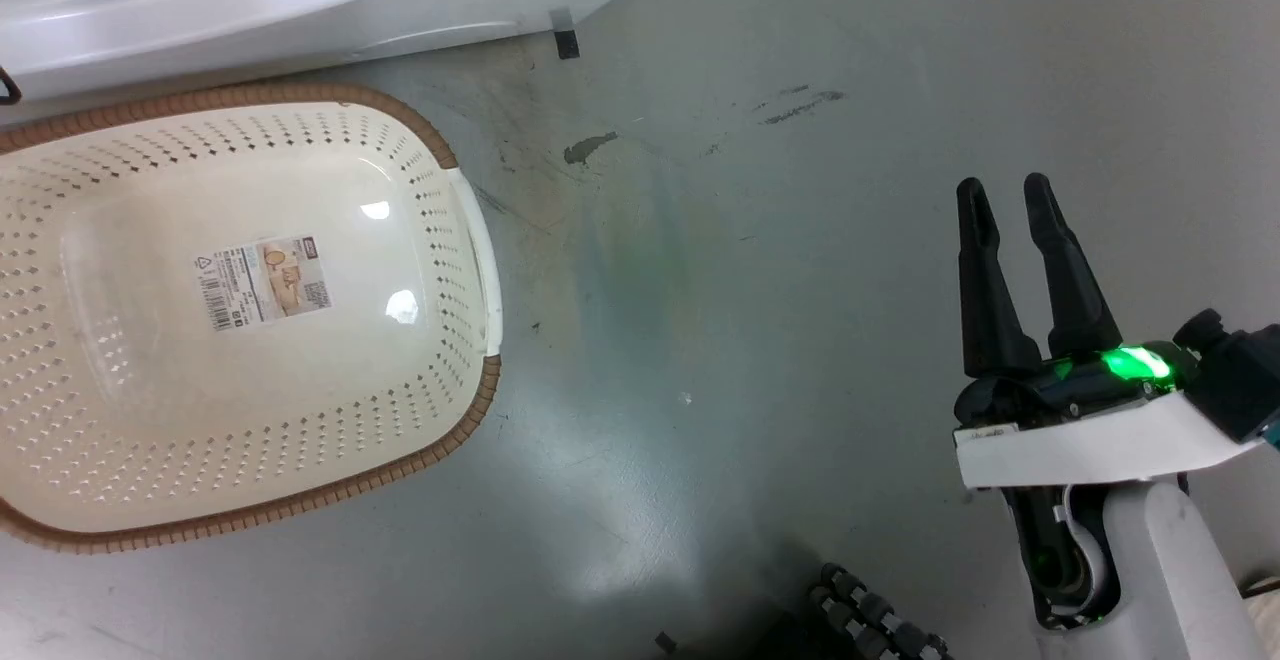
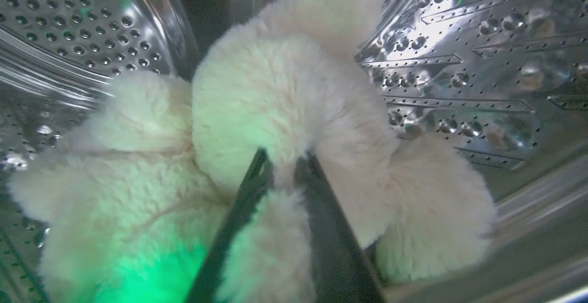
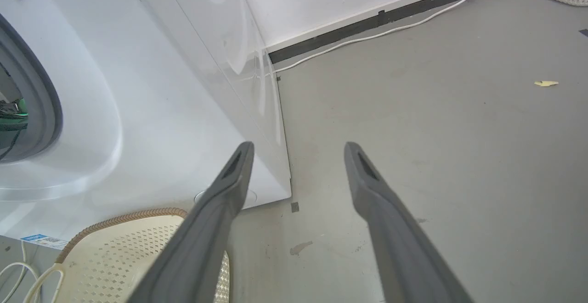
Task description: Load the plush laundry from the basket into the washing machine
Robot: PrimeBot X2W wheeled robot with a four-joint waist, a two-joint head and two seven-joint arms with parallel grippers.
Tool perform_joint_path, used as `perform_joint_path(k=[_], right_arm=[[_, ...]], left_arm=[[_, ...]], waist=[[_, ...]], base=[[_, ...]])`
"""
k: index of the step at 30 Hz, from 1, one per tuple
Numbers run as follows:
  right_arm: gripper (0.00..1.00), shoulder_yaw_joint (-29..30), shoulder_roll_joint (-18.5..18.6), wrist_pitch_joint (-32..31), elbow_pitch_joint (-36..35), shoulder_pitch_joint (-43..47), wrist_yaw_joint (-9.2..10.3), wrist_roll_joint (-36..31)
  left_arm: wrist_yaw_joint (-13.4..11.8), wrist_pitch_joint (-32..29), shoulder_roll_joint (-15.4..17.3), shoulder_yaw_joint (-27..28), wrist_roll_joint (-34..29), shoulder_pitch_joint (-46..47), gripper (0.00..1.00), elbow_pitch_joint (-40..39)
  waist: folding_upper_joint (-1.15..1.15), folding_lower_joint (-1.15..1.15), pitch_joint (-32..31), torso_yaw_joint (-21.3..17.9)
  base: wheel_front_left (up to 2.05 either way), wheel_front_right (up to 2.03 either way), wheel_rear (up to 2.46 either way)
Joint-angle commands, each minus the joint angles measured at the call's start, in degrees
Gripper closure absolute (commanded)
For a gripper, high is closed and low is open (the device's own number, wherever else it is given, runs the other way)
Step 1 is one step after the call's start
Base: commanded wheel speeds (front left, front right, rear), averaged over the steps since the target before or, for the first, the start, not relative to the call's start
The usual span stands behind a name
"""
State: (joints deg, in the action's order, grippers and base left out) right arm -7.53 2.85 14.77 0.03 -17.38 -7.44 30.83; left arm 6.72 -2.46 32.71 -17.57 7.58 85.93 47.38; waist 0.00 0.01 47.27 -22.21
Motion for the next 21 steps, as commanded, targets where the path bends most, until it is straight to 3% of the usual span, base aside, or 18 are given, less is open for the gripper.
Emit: perform_joint_path(k=[1, 7, 9, 12, 18, 21], right_arm=[[0.00, 0.1, 0.0, 0.2, 0.2, -1.1, -0.05, 0.1], [0.00, 1.3, 0.0, 0.2, 0.3, -1.0, -0.05, -1.2], [0.00, 2.2, 0.0, 0.2, 0.7, -0.3, -0.05, -2.6], [0.00, 3.0, 0.0, 0.2, 0.9, 0.3, -0.05, -3.3], [0.00, 4.3, 0.0, 0.2, 1.5, 3.4, -0.05, -6.4], [0.00, 5.5, 0.0, 0.2, 2.0, 6.9, -0.05, -8.6]], left_arm=[[-0.2, 1.8, -0.4, -0.1, -0.2, 1.2, 0.00, 1.0], [-0.4, 7.1, -2.0, -0.5, 0.6, -0.6, 0.00, 4.4], [-0.3, 11.9, -3.5, -0.6, 1.7, -3.7, 0.00, 5.9], [0.0, 14.2, -4.9, -1.0, 2.6, -6.2, 0.00, 6.4], [0.5, 17.2, -8.9, -2.4, 5.3, -16.9, 0.00, 5.2], [0.6, 17.4, -11.2, -3.1, 6.9, -26.5, 0.00, -0.1]], waist=[[0.00, -0.01, -0.5, 0.3], [0.00, -0.01, -3.1, 1.7], [0.00, -0.01, -6.5, 2.9], [0.00, -0.01, -8.8, 4.3], [0.00, -0.01, -18.7, 8.6], [0.00, -0.01, -25.7, 11.7]], base=[[0.00, 0.00, 0.00], [0.00, 0.00, 0.00], [0.00, 0.00, 0.00], [0.00, 0.00, 0.00], [0.00, 0.00, 0.00], [0.00, 0.00, 0.00]])
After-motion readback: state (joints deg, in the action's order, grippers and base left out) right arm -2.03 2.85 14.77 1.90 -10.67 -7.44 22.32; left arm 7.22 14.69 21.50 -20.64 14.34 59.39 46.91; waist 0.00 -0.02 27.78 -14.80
